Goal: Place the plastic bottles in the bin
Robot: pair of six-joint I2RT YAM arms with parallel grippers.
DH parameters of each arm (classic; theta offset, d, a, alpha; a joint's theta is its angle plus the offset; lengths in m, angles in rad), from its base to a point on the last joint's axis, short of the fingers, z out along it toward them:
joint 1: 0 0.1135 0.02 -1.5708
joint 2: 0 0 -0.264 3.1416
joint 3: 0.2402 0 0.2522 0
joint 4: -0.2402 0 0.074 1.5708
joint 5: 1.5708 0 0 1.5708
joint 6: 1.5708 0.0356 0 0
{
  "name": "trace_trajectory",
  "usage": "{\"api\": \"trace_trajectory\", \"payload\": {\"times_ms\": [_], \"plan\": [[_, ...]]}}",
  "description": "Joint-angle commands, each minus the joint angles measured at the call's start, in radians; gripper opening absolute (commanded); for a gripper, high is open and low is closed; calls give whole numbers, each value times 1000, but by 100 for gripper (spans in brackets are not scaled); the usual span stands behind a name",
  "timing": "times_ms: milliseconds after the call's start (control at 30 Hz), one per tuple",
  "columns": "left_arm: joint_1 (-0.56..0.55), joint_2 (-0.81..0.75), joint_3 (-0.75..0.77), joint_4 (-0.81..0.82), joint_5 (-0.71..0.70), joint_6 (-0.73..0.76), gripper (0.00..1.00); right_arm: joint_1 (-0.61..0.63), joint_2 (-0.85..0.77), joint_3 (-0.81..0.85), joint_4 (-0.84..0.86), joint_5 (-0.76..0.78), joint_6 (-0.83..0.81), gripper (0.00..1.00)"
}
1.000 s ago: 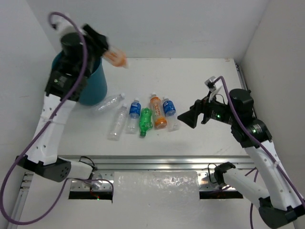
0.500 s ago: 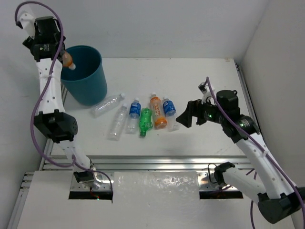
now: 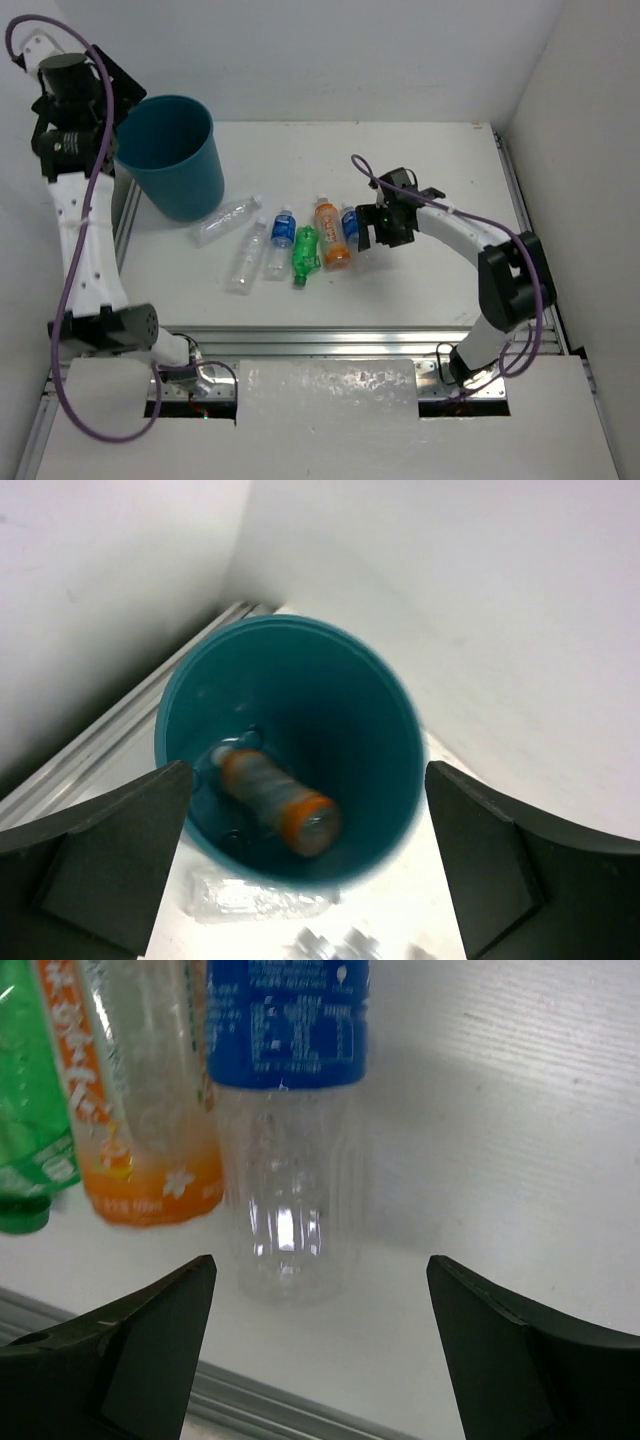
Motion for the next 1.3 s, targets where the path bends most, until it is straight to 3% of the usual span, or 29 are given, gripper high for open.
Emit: {"api": "trace_trajectory", "payload": {"times_ms": [0,133,200,333,400,500,633,700,733,800,833,900,967,1033,1267], "plan": [[-9,-163,-50,36,105,49,100,15,93,118,10,27,-30,86],[-9,-307,-253,69,208,57,100,25,192,164,25,39,-36,85],[-10,-384,-333,100,240,63,100,23,250,167,49,41,-49,80],[-33,-485,-493,106,326,91,100,17,313,163,33,93,-60,54],[-61,-508,-530,109,367,97,100,11,266,126,46,142,-50,46],[-174,-528,-550,120,372,83,100,8,175,53,54,214,-40,30],[-461,-484,-608,169,381,36,100,8,-96,-26,30,265,-33,27],[-560,-456,-657,228,390,28,100,8,-219,-69,72,164,-72,27],[-637,-432,-673,256,448,23,100,5,-344,-123,139,-20,-90,27],[-715,-418,-723,369,542,10,100,2,-443,-168,171,-181,-125,26],[-731,-419,-745,420,662,7,100,0,-487,-184,198,-274,-141,25],[-772,-418,-768,537,739,-4,100,-1,-606,-218,218,-291,-147,24],[-799,-409,-773,601,795,-10,100,-3,-684,-225,240,-401,-150,23],[-838,-386,-762,632,824,-4,100,-2,-719,-236,290,-538,-135,23],[-895,-341,-767,727,838,-29,100,0,-784,-224,341,-698,-79,23]]}}
